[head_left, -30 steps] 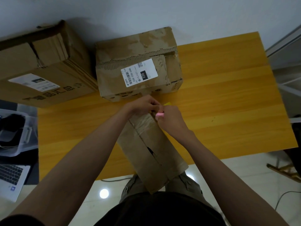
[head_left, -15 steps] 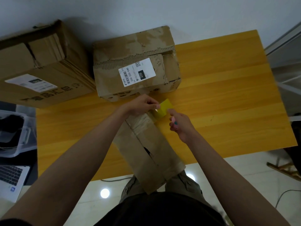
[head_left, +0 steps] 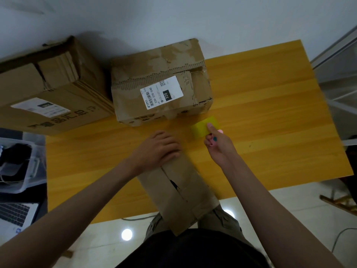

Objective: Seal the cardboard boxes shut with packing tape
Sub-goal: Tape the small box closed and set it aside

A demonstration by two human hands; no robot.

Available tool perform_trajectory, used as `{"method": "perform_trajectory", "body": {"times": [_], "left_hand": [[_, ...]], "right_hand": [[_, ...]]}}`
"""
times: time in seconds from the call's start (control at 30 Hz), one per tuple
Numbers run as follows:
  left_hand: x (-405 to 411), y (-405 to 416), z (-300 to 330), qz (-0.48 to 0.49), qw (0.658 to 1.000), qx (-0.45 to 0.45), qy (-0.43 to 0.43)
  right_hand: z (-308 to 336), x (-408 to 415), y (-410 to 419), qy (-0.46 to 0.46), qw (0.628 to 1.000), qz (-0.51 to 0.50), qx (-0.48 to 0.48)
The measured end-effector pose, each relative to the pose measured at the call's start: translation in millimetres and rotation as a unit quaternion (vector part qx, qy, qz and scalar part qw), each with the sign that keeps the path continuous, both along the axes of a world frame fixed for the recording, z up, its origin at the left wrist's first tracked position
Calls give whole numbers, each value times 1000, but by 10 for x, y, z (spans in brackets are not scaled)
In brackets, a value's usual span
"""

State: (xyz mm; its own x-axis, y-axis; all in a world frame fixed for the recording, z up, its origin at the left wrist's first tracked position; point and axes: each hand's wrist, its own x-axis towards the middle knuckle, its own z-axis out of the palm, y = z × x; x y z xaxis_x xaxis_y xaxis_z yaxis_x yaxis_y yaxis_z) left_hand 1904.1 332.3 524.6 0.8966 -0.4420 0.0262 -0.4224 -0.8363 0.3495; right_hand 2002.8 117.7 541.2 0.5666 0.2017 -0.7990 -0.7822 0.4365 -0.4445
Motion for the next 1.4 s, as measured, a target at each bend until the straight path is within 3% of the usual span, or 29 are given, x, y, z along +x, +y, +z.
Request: {"method": "perform_trajectory", "body": {"times": [0.17,0.23,0.27,0.33,0.4,0.47,0.53,0.8,1.4], "left_hand": [[77,-162,-38,59,997,1,41],[132,-289,67,168,978,-87,92],[162,-354,138,251,946,-170,115],[245,-490,328,389,845,-336,146],[326,-592,489,443,764,-437,168],[370,-663,629,463,715,-495,173],[385,-720,705,481,692,-516,154],[289,-948,849,551,648,-523,55],[136,-1232,1018,564,641,-520,-8]], "right_hand": [[101,-21,-6,35,997,-29,70],[201,-21,-15,28,993,-38,112],[264,-27,-17,22,991,-42,128],[376,-35,-23,12,987,-50,151],[459,-50,-19,-2,984,-46,171],[521,-73,6,-18,982,-37,185],[584,-101,31,-27,981,-31,190],[739,-221,68,-36,982,-57,176],[667,-358,48,-107,978,-14,179]]}}
